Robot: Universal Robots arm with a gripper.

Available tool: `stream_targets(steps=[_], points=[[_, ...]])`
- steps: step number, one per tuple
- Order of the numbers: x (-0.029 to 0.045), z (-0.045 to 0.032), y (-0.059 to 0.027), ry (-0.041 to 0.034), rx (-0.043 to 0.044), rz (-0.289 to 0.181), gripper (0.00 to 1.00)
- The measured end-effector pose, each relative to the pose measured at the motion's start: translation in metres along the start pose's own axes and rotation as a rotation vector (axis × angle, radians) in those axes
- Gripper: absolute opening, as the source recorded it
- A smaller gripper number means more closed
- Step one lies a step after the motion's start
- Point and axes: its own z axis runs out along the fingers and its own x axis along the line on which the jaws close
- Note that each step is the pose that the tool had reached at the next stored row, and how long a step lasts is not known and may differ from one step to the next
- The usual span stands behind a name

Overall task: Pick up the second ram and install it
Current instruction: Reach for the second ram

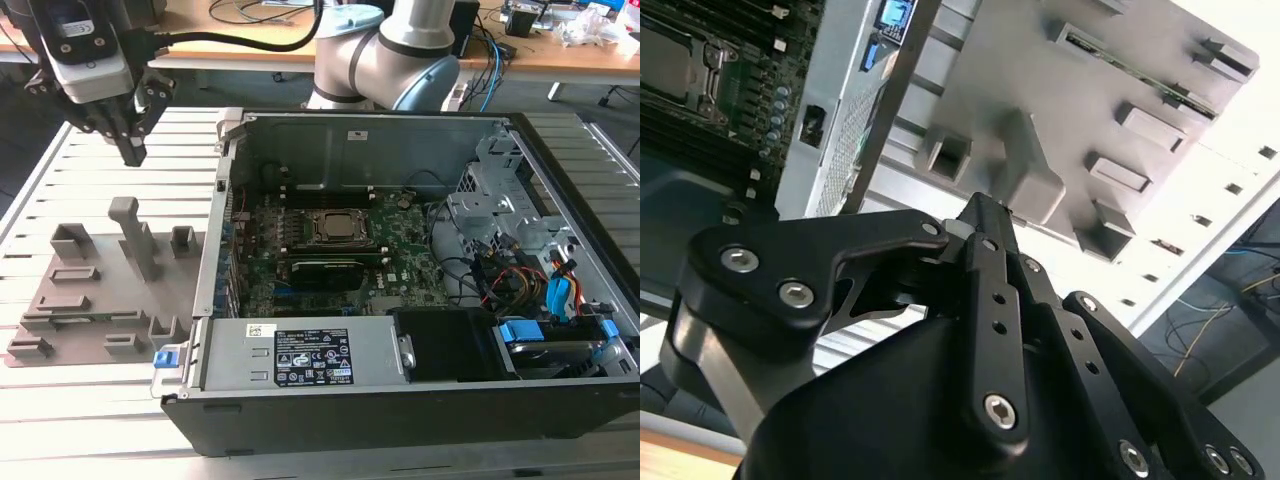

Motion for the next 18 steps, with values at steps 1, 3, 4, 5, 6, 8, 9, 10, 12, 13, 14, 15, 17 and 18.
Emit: stream_targets(steps=[1,3,4,5,6,8,9,10,12,13,14,15,17,18], points=[[0.0024,0.0000,-0.0002,-0.0001,0.0000,0.000,0.11],[0.0083,0.0000,-0.0006,0.0000,0.0000,0.000,0.11],[0.0108,0.0000,-0.0008,-0.0001,0.0000,0.000,0.11],[0.0128,0.0000,-0.0010,-0.0001,-0.0001,0.000,0.11],[0.0165,0.0000,-0.0012,0.0000,0.0000,0.000,0.11],[0.0268,0.0001,-0.0020,-0.0001,0.0000,0.000,0.11],[0.0287,0.0001,-0.0022,-0.0001,0.0000,0.000,0.11],[0.0321,0.0000,-0.0024,0.0000,0.0000,0.000,0.11],[0.0430,0.0000,-0.0033,-0.0001,-0.0001,0.000,0.11],[0.0488,0.0000,-0.0037,-0.0001,0.0000,0.000,0.11],[0.0526,0.0001,-0.0040,0.0000,0.0000,0.000,0.11],[0.0568,0.0002,-0.0043,-0.0001,-0.0001,0.000,0.11],[0.0609,0.0003,-0.0046,0.0000,0.0000,0.000,0.11],[0.0643,0.0004,-0.0049,0.0000,0.0000,0.000,0.11]])
